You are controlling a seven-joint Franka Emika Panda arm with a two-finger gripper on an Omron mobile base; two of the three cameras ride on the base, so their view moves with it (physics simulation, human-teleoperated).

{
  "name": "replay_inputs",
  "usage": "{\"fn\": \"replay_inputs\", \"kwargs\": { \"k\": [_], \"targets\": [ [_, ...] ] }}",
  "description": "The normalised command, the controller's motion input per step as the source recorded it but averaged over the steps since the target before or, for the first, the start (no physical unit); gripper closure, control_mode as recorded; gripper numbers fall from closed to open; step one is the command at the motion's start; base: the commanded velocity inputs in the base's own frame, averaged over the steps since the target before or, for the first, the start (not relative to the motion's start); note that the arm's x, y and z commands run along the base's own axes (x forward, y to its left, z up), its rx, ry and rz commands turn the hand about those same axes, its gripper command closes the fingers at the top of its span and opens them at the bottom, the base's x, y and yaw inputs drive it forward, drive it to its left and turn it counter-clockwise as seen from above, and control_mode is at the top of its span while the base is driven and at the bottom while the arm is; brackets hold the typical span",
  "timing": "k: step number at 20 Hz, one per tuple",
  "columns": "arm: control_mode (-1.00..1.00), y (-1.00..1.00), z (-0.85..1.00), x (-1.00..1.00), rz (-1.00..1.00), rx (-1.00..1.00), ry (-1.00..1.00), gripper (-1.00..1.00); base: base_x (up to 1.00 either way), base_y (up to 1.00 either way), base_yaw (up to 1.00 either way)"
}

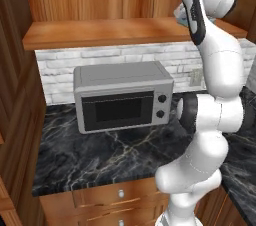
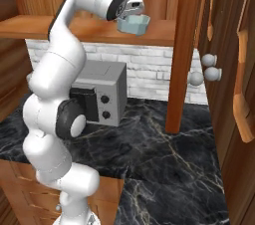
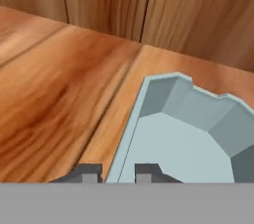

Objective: Retrieve the tupperware and aluminum foil from the cabinet and place them on the dining counter near the plate with hot dog and potato to prepare for storing leftovers.

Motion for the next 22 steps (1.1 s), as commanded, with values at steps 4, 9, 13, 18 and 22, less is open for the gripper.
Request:
{"fn": "replay_inputs", "kwargs": {
  "k": [4,9,13,18,22],
  "targets": [
    [-1.00,0.76,0.06,-1.00,0.00,0.00,-0.27,1.00,0.00,0.00,0.00],
    [-1.00,0.36,0.46,-1.00,0.00,0.00,0.16,1.00,0.00,0.00,0.00],
    [-1.00,0.01,0.10,-1.00,-0.01,0.00,0.24,1.00,0.00,0.00,0.00],
    [-1.00,0.00,-0.32,-1.00,-0.01,-0.04,0.19,1.00,0.00,0.00,0.00],
    [-1.00,0.29,-0.64,-0.78,0.00,-0.15,0.31,1.00,0.00,0.00,0.00]
  ]
}}
